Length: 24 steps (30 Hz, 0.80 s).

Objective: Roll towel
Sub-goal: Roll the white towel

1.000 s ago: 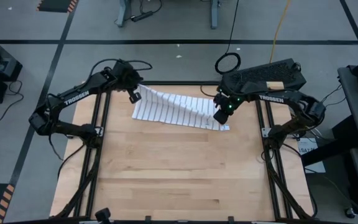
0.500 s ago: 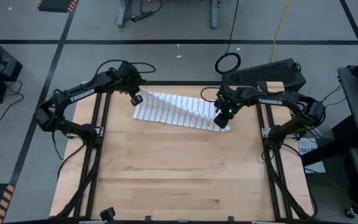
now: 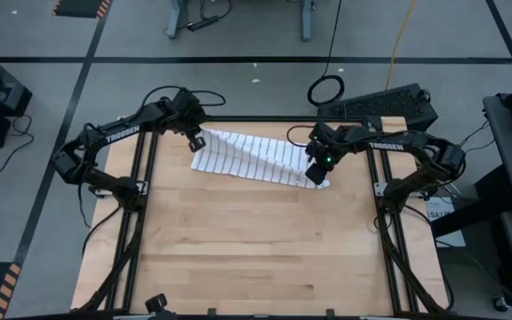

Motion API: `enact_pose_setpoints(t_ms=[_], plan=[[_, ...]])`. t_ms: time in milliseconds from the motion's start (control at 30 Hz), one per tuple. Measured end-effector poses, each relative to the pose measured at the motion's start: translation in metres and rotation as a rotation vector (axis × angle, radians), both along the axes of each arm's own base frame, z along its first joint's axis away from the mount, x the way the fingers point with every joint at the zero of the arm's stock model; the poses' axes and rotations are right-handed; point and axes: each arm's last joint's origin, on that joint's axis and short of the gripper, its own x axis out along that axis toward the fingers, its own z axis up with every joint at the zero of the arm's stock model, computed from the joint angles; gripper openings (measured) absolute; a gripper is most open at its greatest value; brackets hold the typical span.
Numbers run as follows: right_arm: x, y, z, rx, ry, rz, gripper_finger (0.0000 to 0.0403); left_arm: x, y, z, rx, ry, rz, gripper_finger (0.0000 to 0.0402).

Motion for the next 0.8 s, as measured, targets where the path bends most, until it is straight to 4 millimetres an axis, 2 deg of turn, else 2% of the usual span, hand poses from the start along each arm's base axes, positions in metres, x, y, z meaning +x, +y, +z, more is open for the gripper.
enact_pose_setpoints(t_ms=[200, 567, 800], plan=[[0.001, 0.006, 0.0, 0.05, -0.015, 0.034, 0.0035, 0.0, 0.0, 0.0, 0.001, 0.001, -0.002, 0.0002], [-0.003, 0.01, 0.001, 0.114, 0.021, 0.064, 0.0124, 0.0, -0.001, 0.0, -0.016, -0.016, -0.008, 0.0002], [0.0, 0.005, 0.014, 0.161, -0.018, 0.069, 0.0128, -0.001, -0.003, -0.001, -0.05, -0.012, -0.019, 0.0002]])
